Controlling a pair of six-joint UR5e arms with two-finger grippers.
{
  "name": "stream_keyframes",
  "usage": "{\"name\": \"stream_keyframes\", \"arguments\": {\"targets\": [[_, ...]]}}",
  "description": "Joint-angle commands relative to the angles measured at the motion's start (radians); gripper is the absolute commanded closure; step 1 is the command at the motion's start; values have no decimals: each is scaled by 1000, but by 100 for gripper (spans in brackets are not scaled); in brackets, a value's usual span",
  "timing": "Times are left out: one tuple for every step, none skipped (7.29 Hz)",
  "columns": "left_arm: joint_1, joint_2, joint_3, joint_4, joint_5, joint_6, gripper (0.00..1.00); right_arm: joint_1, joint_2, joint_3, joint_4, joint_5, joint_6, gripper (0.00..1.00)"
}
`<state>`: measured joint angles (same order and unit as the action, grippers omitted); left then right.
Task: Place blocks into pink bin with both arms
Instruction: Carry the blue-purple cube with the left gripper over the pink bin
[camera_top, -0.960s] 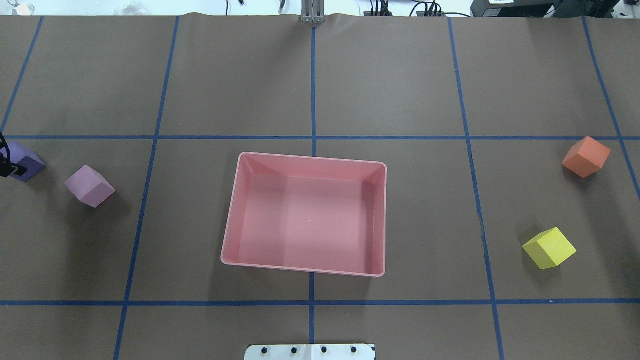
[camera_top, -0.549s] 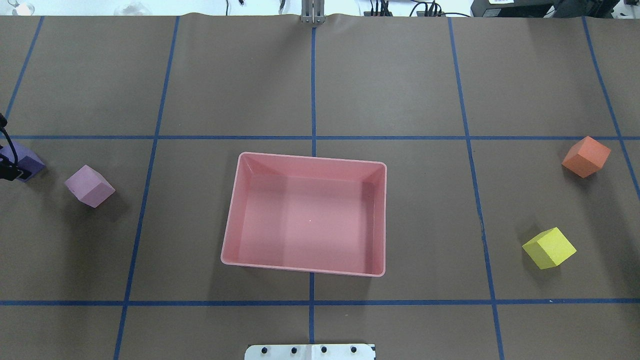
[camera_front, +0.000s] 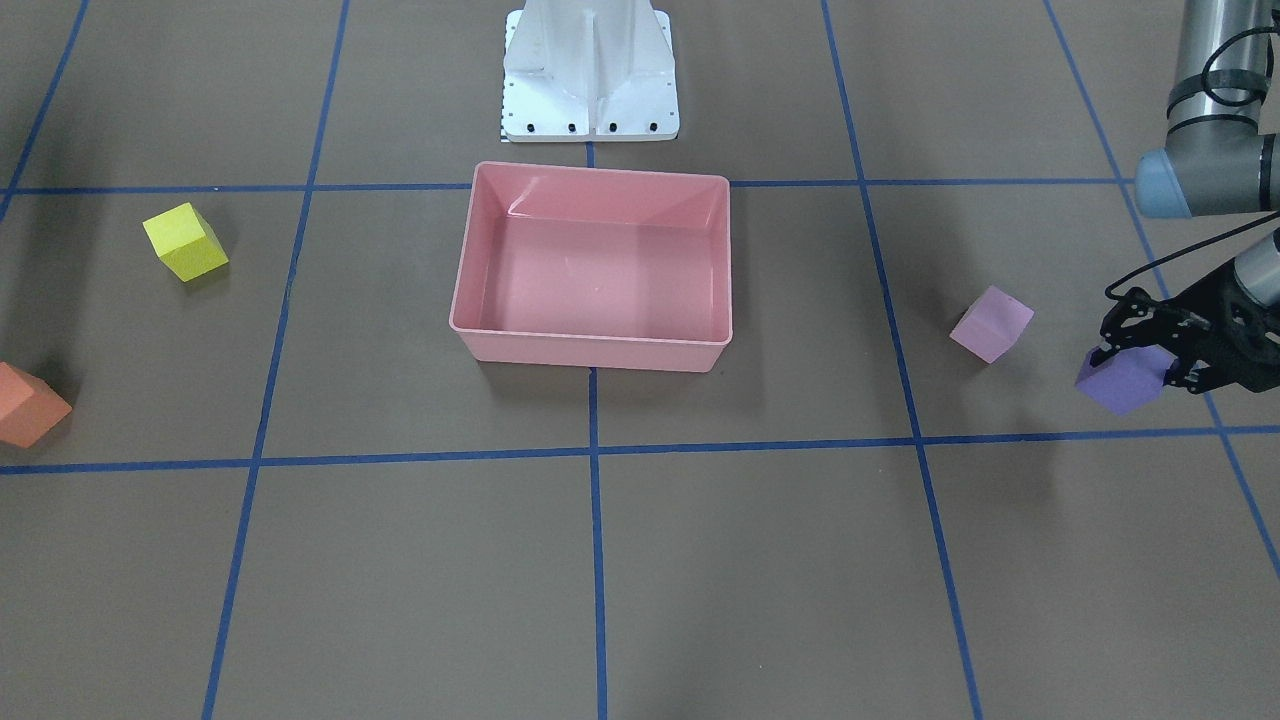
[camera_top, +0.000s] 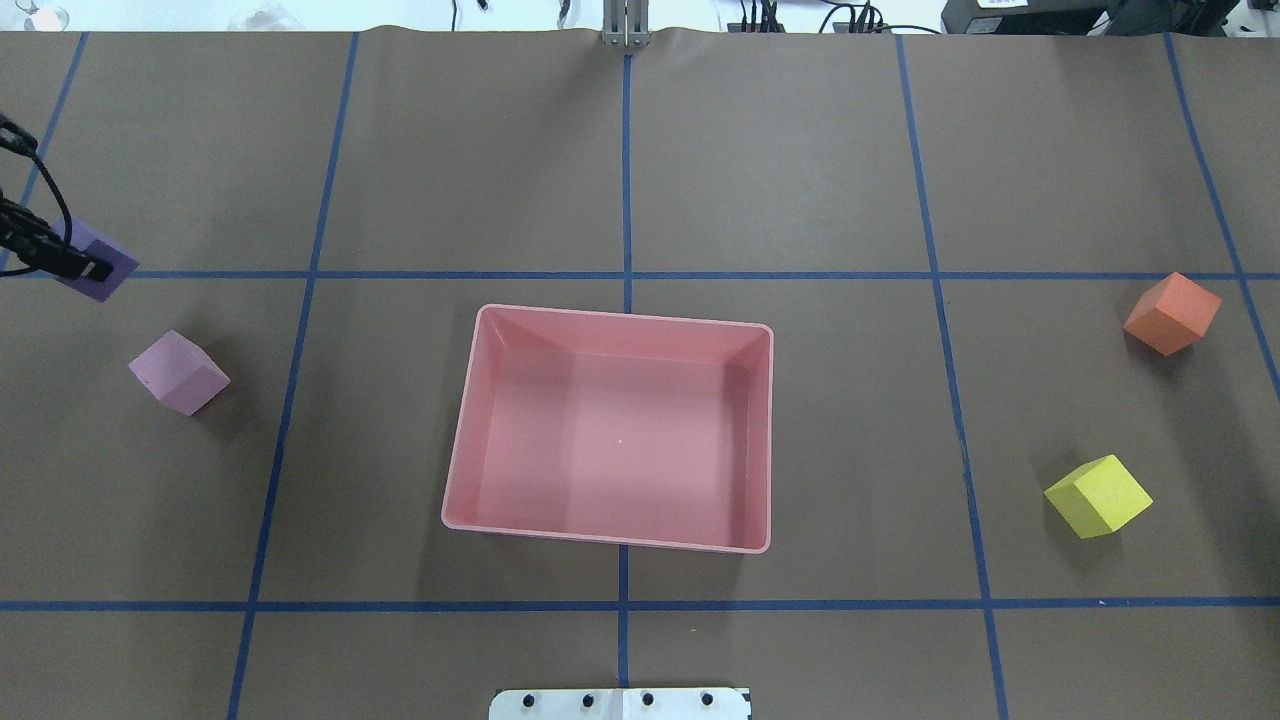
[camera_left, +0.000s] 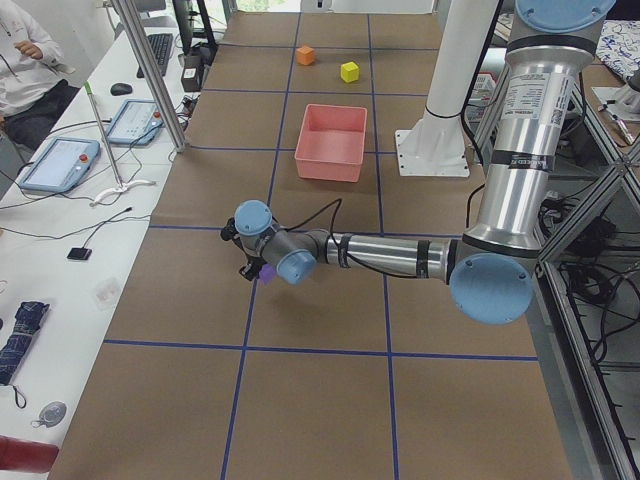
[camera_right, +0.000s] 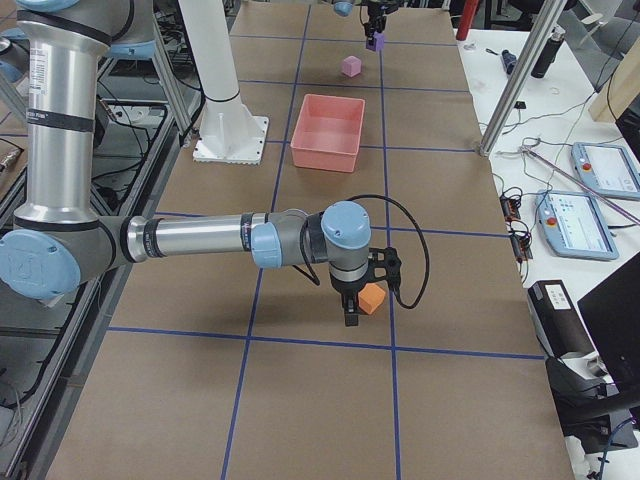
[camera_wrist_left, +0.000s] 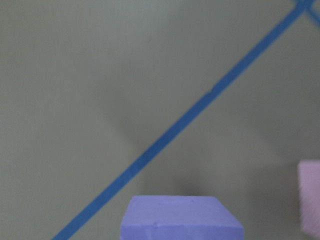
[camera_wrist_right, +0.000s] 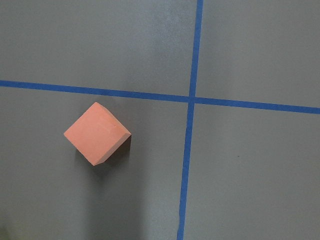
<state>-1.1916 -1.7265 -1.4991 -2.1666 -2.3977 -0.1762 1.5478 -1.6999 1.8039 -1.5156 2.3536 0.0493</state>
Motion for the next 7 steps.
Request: {"name": "stream_keyframes", "arguments": {"targets": [[74,-30,-195,28,-2,-423,92,-2,2,0,0,1,3,0],[158,-80,-257,27,12,-629,91,-3,3,0,0,1,3,0],[255,-149,-297,28,81,-828,91,-6,6,0,0,1,3,0],[348,-200,-321,28,154,-962,90,-11,12,-1,0,1,6,0],[439,-270,-322,28,240,-1087,88,-35,16,-1,2,1,50,0],[542,-319,-320,28,335,-1170,84,-55,17,-1,20,3,58,0],[661,-344,-316,30,465,-1206,67,-75,17,-11,37,6,58,0]]}}
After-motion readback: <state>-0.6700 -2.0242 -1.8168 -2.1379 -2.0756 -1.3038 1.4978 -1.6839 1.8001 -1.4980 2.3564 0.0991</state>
